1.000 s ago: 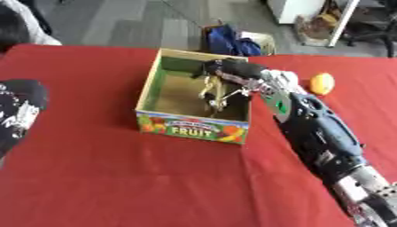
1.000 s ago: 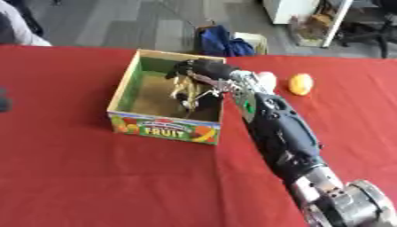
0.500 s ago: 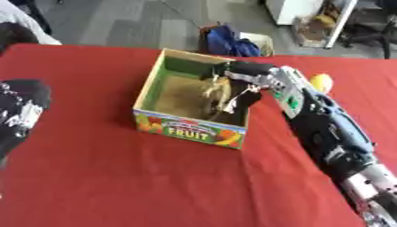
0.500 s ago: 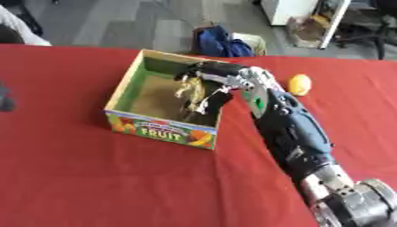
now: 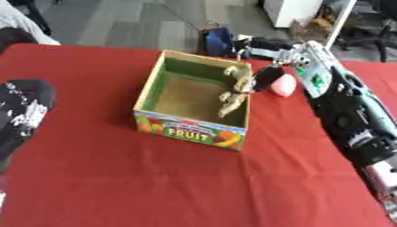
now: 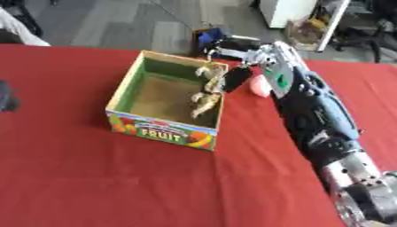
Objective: Pick up objects on the table and place them in the box.
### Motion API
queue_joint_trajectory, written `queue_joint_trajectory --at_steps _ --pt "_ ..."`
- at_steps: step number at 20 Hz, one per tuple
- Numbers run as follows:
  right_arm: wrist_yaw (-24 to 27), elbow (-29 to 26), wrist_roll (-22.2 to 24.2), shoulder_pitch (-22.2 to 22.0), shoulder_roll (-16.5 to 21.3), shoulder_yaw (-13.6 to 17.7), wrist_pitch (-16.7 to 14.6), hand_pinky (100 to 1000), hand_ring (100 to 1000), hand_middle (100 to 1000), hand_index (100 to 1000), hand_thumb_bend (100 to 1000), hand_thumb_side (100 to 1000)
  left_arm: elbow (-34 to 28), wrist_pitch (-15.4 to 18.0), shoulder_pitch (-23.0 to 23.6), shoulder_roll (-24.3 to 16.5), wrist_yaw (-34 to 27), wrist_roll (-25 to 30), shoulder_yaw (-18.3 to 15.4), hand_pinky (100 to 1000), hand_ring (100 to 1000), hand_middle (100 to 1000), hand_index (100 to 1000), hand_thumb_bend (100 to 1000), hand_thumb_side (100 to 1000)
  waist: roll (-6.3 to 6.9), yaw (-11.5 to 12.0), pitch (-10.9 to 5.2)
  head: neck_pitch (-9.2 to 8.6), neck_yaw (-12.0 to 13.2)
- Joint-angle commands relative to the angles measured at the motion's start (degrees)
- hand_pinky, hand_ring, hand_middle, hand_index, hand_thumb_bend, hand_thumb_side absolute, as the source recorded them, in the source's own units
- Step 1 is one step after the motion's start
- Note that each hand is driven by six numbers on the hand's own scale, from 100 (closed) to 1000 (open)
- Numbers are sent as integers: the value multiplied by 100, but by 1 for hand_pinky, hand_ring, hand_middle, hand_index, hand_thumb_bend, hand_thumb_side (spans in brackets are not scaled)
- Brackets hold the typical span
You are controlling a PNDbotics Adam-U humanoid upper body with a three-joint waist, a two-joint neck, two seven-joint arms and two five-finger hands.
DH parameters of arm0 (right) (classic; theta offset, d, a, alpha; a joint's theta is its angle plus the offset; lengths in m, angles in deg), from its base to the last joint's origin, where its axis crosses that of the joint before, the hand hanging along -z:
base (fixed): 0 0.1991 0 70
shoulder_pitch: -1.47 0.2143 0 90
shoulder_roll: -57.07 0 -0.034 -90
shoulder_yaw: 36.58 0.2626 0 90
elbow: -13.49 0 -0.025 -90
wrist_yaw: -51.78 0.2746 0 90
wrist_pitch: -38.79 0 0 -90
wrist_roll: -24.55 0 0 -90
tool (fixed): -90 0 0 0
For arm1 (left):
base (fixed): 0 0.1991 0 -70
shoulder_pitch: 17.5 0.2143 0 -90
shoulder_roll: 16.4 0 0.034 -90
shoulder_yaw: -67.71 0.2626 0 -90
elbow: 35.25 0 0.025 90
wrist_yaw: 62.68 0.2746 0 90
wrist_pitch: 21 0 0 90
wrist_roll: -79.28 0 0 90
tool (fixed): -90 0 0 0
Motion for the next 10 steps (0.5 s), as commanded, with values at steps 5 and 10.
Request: queue_joint_trajectory --at_steps 5,10 --pt "604 -239 1068 141 118 23 -673 926 901 856 939 367 452 -69 -6 -60 -102 8 14 -45 683 623 592 690 438 473 24 24 -112 -92 17" --pt "141 -132 846 23 -332 -64 -660 921 899 856 941 386 461 -83 -3 -113 -66 -11 46 -15 684 623 591 690 438 472 64 166 -67 -136 -67"
